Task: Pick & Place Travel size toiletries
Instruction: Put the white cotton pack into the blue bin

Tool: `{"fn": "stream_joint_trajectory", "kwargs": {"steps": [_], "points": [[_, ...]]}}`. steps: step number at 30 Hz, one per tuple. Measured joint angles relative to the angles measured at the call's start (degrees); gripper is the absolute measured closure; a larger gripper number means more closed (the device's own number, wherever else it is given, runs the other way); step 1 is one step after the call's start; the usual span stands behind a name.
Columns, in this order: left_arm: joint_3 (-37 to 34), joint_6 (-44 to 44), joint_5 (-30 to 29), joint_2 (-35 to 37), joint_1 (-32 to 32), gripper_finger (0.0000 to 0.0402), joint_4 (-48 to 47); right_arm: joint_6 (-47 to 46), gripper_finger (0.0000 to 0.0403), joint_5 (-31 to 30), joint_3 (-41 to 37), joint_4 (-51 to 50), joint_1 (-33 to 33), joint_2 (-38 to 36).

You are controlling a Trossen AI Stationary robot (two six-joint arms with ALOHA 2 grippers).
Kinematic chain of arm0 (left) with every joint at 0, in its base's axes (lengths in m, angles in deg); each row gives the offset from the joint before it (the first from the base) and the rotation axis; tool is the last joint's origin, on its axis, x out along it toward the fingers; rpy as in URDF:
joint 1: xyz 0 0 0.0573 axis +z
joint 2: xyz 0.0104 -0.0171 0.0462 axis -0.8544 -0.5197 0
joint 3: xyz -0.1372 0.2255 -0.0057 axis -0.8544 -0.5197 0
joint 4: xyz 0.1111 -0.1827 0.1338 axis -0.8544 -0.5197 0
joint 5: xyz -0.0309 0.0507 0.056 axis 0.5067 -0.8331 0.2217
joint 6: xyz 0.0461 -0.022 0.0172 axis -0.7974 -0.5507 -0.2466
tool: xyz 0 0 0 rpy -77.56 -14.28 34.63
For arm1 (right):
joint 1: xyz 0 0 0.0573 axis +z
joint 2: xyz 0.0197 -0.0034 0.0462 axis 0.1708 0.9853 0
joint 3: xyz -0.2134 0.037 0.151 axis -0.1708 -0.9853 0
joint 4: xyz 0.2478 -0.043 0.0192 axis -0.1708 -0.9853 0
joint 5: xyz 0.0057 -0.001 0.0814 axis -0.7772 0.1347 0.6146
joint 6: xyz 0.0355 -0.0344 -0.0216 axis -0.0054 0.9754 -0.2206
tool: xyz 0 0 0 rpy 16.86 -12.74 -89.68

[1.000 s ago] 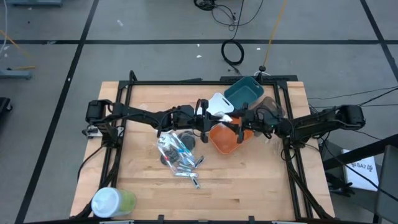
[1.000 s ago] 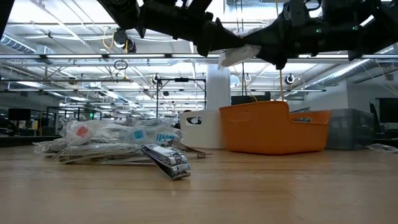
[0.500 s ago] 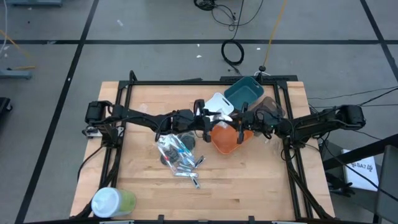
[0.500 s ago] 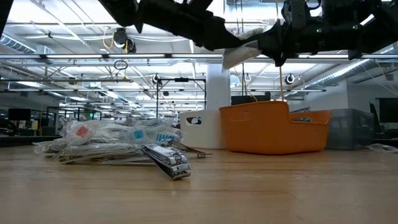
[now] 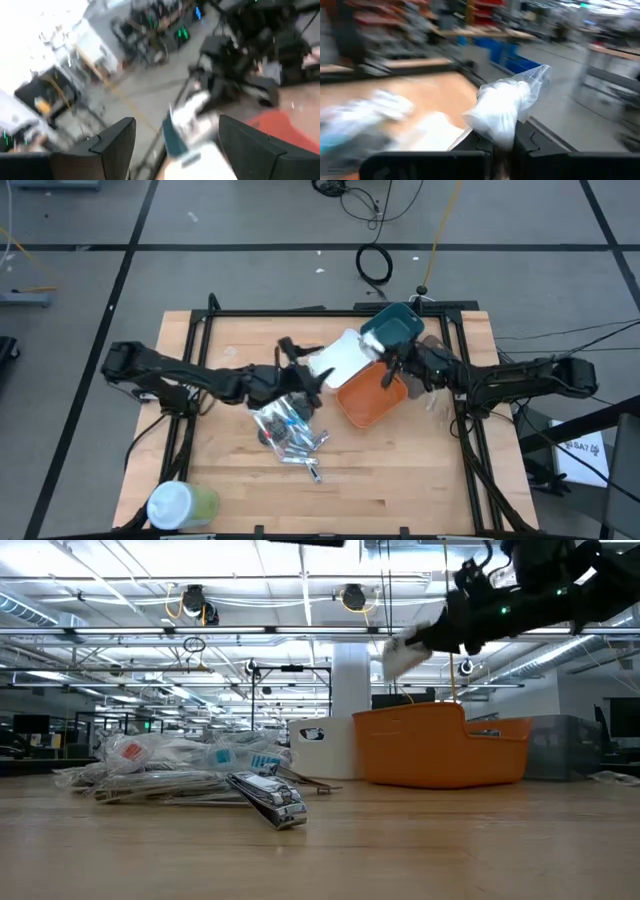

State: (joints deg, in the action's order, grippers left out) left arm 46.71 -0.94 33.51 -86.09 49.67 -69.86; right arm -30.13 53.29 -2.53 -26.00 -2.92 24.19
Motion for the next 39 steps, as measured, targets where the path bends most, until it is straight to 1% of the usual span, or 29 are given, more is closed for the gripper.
{"fn": "stream_joint_trajectory", "kwargs": {"steps": [2,4,6,8,11,17,20,22,25,30,34,37,39], "points": [[0.00,6.06,-0.57,2.68,0.78,0.0123,-8.36,0.02,0.0391,-2.49,0.00,-3.47,-3.17,-0.50],[-0.73,13.02,-0.58,5.26,2.13,0.0129,-15.45,-0.27,0.0392,-3.50,0.00,-6.28,-6.80,-0.52],[-2.28,18.66,0.13,7.15,3.55,0.0138,-19.35,-1.22,0.0393,-3.51,0.00,-8.59,-10.46,-0.08],[-5.26,22.55,0.94,8.72,4.90,0.0149,-20.54,-2.07,0.0393,-3.36,-0.02,-10.19,-13.80,0.61],[-10.60,25.43,1.44,10.09,6.47,0.0165,-17.65,-2.34,0.0393,-3.10,-0.02,-11.02,-18.21,2.08],[-20.53,28.95,1.35,11.49,9.11,0.0187,-8.50,-3.68,0.0392,4.18,0.00,-10.35,-24.96,5.72],[-23.11,30.80,1.29,11.65,10.58,0.0192,-5.89,-3.89,0.0389,4.13,-0.02,-9.95,-26.87,7.47],[-23.63,31.94,1.30,11.65,11.22,0.0192,-5.99,-3.78,0.0379,4.16,-0.02,-9.81,-27.86,8.15],[-23.67,32.23,1.35,11.63,11.70,0.0192,-5.77,-2.67,0.0348,4.75,-0.02,-9.29,-28.48,8.47],[-23.67,31.25,1.37,11.63,11.66,0.0192,-5.39,-3.24,0.0268,8.79,-0.02,-7.20,-28.57,8.48],[-23.67,31.23,1.37,11.63,11.63,0.0192,-5.41,-3.44,0.0205,8.78,-0.02,-5.76,-28.54,8.47],[-23.67,31.22,1.37,11.61,11.64,0.0192,-5.41,-2.38,0.0169,8.16,-0.02,-5.76,-28.75,8.47],[-23.67,31.28,1.39,11.61,11.51,0.0192,-5.43,-1.50,0.0150,6.15,-0.02,-5.72,-28.85,8.47]]}}
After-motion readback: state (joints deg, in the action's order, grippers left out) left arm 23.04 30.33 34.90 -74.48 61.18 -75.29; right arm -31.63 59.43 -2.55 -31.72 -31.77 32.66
